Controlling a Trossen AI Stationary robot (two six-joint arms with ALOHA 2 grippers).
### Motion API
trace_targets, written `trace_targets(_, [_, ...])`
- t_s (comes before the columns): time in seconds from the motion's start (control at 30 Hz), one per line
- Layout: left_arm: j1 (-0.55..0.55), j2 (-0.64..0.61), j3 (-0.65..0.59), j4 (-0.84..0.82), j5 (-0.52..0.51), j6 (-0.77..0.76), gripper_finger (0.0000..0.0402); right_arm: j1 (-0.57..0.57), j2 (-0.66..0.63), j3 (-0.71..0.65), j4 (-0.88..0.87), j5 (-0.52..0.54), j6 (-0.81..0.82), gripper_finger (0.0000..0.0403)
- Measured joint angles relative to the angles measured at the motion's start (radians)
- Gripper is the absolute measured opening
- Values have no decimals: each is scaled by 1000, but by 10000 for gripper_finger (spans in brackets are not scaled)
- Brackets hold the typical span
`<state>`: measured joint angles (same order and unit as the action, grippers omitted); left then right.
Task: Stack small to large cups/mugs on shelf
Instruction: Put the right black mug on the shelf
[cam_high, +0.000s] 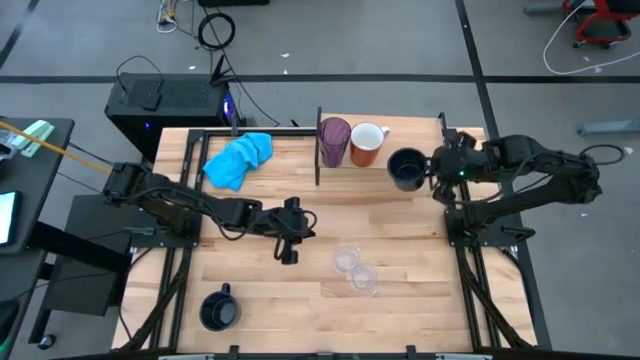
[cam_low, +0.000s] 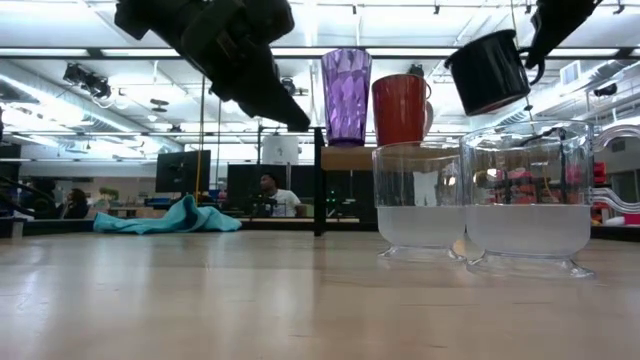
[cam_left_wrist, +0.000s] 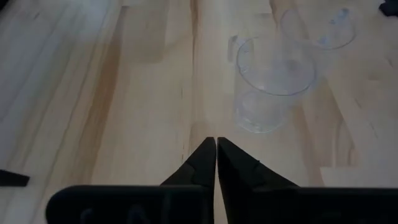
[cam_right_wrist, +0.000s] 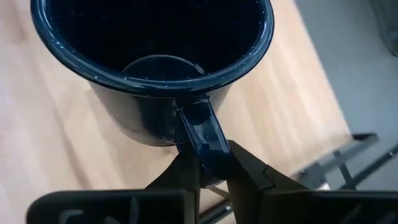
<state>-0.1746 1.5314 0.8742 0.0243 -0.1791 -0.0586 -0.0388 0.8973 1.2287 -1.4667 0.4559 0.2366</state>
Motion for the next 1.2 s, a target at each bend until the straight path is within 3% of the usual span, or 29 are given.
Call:
trace_targets(0.5, [-10, 0, 0, 33, 0, -1, 24, -338, -25, -90, 176, -1, -186, 57])
trace_targets(0.93, [-10, 0, 0, 32, 0, 1, 16, -733, 74, -93, 372, -227, -429, 58])
trace_targets(1.2, [-10, 0, 0, 25, 0, 3, 22, -856, 150, -93, 465, -345, -507, 58])
